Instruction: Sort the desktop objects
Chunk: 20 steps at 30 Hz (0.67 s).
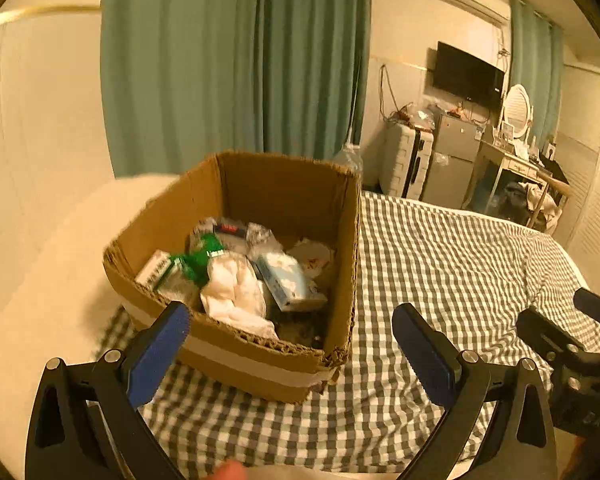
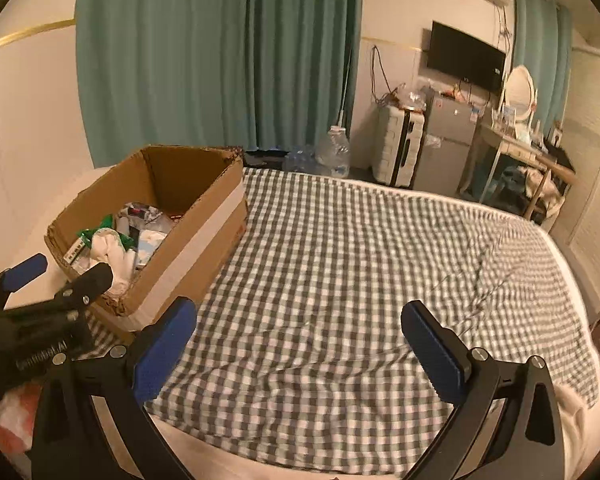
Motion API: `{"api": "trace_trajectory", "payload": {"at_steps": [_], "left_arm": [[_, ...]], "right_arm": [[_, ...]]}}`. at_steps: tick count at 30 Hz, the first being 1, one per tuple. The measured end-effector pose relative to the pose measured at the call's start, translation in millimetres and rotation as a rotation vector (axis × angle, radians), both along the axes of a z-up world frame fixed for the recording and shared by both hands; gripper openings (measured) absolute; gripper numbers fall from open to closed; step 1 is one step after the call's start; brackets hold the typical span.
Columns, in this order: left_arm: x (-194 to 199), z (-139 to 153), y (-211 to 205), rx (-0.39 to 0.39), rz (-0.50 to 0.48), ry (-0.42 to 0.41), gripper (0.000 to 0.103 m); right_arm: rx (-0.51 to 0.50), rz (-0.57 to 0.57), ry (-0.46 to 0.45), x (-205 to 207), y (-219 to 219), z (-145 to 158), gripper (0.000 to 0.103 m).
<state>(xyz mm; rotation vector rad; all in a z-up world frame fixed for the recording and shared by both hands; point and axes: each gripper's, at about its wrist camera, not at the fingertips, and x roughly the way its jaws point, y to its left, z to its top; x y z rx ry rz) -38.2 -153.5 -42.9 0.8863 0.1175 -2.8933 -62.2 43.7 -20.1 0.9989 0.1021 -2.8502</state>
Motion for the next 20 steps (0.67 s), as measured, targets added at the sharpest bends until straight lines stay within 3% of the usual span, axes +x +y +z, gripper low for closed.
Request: {"api": "trace_trajectory", "payload": {"at_steps": [15, 20], "left_arm": [[2, 1, -1, 0.009, -0.024, 0.008, 0.103], [1, -1, -6, 0.015, 0.029, -0.004, 0.103]], "right_arm": [[-0.035, -0.037, -0.048, -5, -6, -16, 0.102], [-0.042, -0.051, -0.051, -5, -4, -17, 0.102]]}}
